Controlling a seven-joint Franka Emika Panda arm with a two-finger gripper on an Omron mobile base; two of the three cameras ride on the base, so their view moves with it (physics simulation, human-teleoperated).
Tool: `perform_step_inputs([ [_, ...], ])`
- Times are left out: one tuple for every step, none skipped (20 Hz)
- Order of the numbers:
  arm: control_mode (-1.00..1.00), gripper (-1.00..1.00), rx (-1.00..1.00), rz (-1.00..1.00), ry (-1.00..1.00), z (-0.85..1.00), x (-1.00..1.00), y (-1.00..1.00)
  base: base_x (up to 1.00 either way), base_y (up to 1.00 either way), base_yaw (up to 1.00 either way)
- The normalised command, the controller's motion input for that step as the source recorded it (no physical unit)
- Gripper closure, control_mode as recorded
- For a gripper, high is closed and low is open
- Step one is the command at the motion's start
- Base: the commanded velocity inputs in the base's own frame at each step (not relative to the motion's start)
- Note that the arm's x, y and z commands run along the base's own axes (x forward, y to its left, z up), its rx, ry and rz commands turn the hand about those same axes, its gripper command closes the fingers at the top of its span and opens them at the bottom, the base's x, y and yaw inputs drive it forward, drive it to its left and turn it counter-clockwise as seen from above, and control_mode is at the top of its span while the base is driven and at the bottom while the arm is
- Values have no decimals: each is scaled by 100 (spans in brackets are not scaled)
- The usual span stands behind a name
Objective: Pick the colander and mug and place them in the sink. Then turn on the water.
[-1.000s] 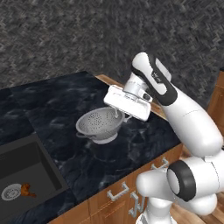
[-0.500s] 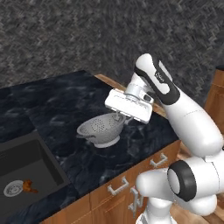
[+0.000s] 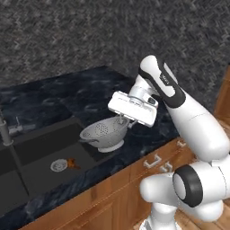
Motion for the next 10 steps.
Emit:
perform_step_inputs([
  [100,100,0,0,0,0,0,0,-82,100,0],
  [100,100,0,0,0,0,0,0,-77,100,0],
  [100,100,0,0,0,0,0,0,-70,100,0],
  [100,100,0,0,0,0,0,0,-60,100,0],
  [100,100,0,0,0,0,0,0,-53,100,0],
  [100,100,0,0,0,0,0,0,-48,100,0],
  [100,100,0,0,0,0,0,0,-41,100,0],
  [100,100,0,0,0,0,0,0,-38,100,0],
  [100,100,0,0,0,0,0,0,-39,100,0],
  [100,100,0,0,0,0,0,0,-40,100,0],
])
